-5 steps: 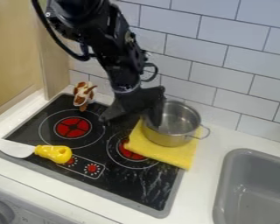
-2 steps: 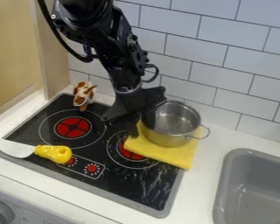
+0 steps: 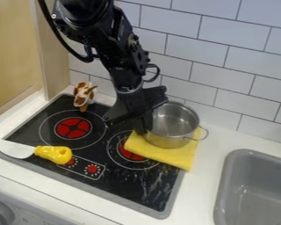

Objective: Move the silver pot to the lower right side of the burner

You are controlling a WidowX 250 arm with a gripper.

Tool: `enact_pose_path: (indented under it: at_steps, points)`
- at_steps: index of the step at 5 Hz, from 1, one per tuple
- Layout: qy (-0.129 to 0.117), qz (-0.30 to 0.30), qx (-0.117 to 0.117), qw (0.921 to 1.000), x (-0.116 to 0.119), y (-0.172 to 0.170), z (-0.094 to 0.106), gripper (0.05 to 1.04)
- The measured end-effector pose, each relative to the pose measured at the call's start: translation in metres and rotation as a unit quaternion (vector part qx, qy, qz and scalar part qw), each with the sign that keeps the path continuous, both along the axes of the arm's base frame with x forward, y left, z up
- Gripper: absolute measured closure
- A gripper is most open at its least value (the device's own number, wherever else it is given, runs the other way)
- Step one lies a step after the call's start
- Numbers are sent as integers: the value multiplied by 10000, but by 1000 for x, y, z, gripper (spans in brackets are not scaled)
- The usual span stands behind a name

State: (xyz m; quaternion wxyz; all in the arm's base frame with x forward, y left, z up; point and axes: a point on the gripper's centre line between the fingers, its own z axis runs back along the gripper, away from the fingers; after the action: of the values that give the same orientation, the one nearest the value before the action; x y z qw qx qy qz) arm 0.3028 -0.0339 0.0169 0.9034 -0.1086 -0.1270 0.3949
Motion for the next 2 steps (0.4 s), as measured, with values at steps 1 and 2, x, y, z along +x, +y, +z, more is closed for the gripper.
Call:
enact_pose_path:
  at_steps: [1, 2]
  points:
    - [-8, -6, 3, 10000, 0, 0, 0, 1033]
    - [-15, 1, 14, 10000, 0, 0, 0, 1033]
